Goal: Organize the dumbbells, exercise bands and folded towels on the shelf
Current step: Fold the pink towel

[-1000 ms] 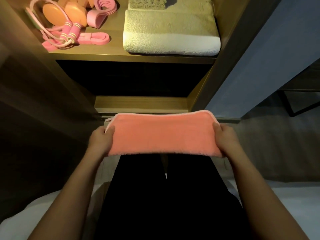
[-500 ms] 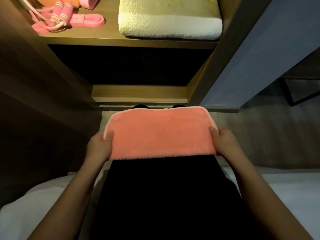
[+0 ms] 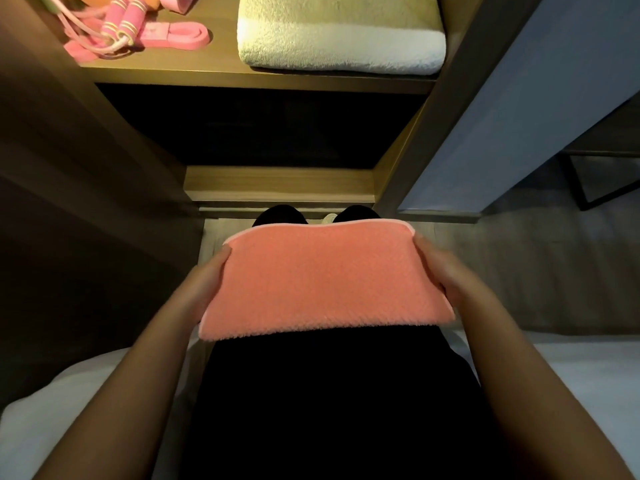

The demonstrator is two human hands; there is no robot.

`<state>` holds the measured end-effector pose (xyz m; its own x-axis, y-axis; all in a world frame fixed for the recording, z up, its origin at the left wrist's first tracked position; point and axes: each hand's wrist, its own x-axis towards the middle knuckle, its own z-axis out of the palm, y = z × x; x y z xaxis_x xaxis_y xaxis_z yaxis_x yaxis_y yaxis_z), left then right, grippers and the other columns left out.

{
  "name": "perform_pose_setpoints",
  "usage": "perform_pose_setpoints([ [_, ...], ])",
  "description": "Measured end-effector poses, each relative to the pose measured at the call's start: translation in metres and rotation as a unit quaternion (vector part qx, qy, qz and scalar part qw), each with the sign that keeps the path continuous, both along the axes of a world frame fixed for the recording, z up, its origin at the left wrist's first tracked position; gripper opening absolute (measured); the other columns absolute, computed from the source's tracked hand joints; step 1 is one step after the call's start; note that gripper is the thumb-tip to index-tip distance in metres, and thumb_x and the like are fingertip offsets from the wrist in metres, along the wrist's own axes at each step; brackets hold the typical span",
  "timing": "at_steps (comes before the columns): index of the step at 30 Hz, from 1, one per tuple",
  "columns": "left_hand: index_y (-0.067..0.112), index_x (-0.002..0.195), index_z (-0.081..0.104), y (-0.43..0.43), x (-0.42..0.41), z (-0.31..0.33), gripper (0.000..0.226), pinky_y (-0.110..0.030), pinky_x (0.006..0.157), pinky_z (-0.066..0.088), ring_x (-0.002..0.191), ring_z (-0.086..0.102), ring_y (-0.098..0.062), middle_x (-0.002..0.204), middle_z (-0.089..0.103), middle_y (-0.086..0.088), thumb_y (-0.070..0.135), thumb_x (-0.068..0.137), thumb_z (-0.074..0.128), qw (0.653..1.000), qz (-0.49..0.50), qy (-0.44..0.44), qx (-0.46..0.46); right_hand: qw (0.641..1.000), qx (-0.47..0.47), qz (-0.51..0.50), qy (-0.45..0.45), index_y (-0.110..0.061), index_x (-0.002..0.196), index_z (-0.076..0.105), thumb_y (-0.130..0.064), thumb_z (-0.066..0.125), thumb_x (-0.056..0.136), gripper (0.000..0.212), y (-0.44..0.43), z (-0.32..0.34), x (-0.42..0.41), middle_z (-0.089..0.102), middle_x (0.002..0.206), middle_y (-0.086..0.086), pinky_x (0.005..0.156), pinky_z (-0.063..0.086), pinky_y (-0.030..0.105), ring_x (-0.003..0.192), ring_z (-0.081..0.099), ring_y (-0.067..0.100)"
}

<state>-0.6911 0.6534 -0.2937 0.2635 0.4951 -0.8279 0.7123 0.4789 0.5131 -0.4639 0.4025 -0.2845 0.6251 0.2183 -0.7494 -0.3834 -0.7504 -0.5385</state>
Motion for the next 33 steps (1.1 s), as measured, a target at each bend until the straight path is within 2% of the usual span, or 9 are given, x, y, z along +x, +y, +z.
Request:
perform_pose_setpoints([
  [2, 0.014, 0.120, 0.059, 0.002, 0.009, -0.005, 0.045, -0.035, 0.067, 0.042, 0.086, 0.057, -0.024, 0.102, 0.061, -0.010, 0.051, 0.098, 0.045, 0.998, 0.021, 0.012, 0.058, 0.998, 0.001, 0.003, -0.063, -0.017, 0.112, 0.060, -0.051, 0.033, 0.101, 0.045, 0.007, -0.007, 0.003, 0.063, 0.106, 0.007, 0.076, 0.045, 0.035, 0.092, 0.059, 0.023],
  [5, 0.016, 0.127, 0.057, 0.009, 0.007, -0.011, 0.039, -0.033, 0.061, 0.041, 0.085, 0.057, -0.021, 0.102, 0.060, -0.007, 0.042, 0.099, 0.048, 0.989, 0.039, 0.017, 0.144, 0.990, -0.009, 0.006, -0.142, -0.014, 0.090, 0.060, -0.039, 0.035, 0.103, 0.038, 0.002, -0.013, 0.007, 0.061, 0.087, 0.007, 0.060, 0.038, 0.029, 0.075, 0.055, 0.018],
  [9, 0.016, 0.131, 0.055, 0.010, 0.007, -0.010, 0.042, -0.032, 0.061, 0.042, 0.084, 0.057, -0.021, 0.101, 0.060, -0.006, 0.042, 0.100, 0.047, 0.991, -0.001, 0.009, 0.131, 0.998, -0.009, 0.007, -0.069, -0.012, 0.103, 0.061, -0.042, 0.034, 0.103, 0.041, -0.004, -0.017, 0.004, 0.063, 0.095, 0.011, 0.071, 0.047, 0.035, 0.085, 0.060, 0.022],
  [15, 0.016, 0.097, 0.063, 0.013, 0.023, -0.003, 0.042, -0.032, 0.066, 0.044, 0.081, 0.060, -0.023, 0.092, 0.065, -0.009, 0.053, 0.098, 0.043, 0.999, -0.021, 0.008, 0.039, 1.000, 0.013, -0.004, 0.006, -0.019, 0.105, 0.064, -0.060, 0.035, 0.097, 0.050, 0.016, -0.016, 0.015, 0.068, 0.101, 0.009, 0.094, 0.050, 0.046, 0.095, 0.064, 0.027],
  [18, 0.019, 0.097, 0.061, 0.010, 0.036, -0.010, 0.035, -0.034, 0.070, 0.044, 0.080, 0.059, -0.023, 0.090, 0.063, -0.008, 0.047, 0.101, 0.040, 0.994, -0.023, -0.010, 0.110, 0.998, 0.016, 0.014, -0.064, -0.017, 0.112, 0.063, -0.054, 0.036, 0.100, 0.047, 0.028, -0.019, 0.013, 0.066, 0.102, 0.008, 0.083, 0.053, 0.041, 0.091, 0.064, 0.024],
  [22, 0.018, 0.101, 0.062, 0.010, 0.042, -0.016, 0.036, -0.035, 0.069, 0.044, 0.078, 0.057, -0.021, 0.091, 0.063, -0.007, 0.047, 0.099, 0.041, 0.977, -0.010, -0.026, 0.213, 0.988, 0.040, 0.035, -0.144, -0.016, 0.114, 0.065, -0.052, 0.036, 0.100, 0.048, 0.035, -0.022, 0.011, 0.065, 0.100, 0.003, 0.068, 0.045, 0.031, 0.087, 0.060, 0.017],
  [25, 0.013, 0.105, 0.061, 0.019, 0.036, -0.018, 0.033, -0.032, 0.067, 0.044, 0.079, 0.058, -0.017, 0.094, 0.062, -0.006, 0.041, 0.101, 0.044, 0.972, 0.028, -0.006, 0.233, 0.988, 0.019, -0.022, -0.155, -0.010, 0.109, 0.065, -0.043, 0.040, 0.101, 0.042, 0.025, -0.024, 0.020, 0.064, 0.094, 0.005, 0.074, 0.048, 0.035, 0.086, 0.059, 0.018],
  [30, 0.011, 0.117, 0.060, 0.021, 0.038, -0.022, 0.040, -0.034, 0.070, 0.044, 0.085, 0.058, -0.020, 0.100, 0.061, -0.008, 0.044, 0.099, 0.046, 0.983, 0.043, 0.022, 0.179, 0.994, -0.002, -0.036, -0.101, -0.007, 0.125, 0.058, -0.043, 0.041, 0.101, 0.046, 0.022, -0.027, 0.022, 0.062, 0.115, 0.011, 0.092, 0.049, 0.043, 0.103, 0.059, 0.026],
  [33, 0.015, 0.112, 0.060, 0.017, 0.029, -0.013, 0.045, -0.034, 0.065, 0.042, 0.085, 0.058, -0.023, 0.102, 0.063, -0.010, 0.055, 0.097, 0.044, 0.997, 0.051, 0.011, 0.049, 0.998, -0.005, -0.055, -0.013, -0.011, 0.119, 0.061, -0.054, 0.040, 0.099, 0.052, 0.016, -0.022, 0.018, 0.065, 0.111, 0.013, 0.085, 0.051, 0.041, 0.098, 0.062, 0.027],
])
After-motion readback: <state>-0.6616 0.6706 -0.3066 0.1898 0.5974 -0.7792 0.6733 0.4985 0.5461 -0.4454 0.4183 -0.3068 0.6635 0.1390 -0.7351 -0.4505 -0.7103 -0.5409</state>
